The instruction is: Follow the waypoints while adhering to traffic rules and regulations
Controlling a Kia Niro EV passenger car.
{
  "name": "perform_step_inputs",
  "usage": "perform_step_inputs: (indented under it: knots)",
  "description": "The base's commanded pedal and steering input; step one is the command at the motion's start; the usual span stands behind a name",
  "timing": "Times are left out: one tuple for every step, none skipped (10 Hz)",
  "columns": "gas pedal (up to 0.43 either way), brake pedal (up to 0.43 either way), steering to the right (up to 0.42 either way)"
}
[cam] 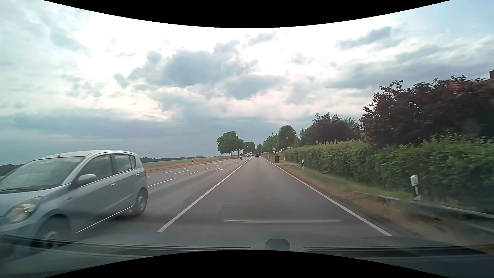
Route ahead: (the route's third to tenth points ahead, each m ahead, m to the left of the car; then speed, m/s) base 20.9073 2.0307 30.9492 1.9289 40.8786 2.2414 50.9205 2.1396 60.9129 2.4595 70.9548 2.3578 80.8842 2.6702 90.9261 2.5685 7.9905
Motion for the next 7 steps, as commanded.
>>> perform_step_inputs:
  knots:
    - [0.268,0.0,-0.006]
    - [0.28,0.0,-0.003]
    - [0.287,0.0,-0.003]
    - [0.287,0.0,-0.003]
    - [0.287,0.0,-0.007]
    - [0.287,0.0,-0.014]
    - [0.299,0.0,-0.013]
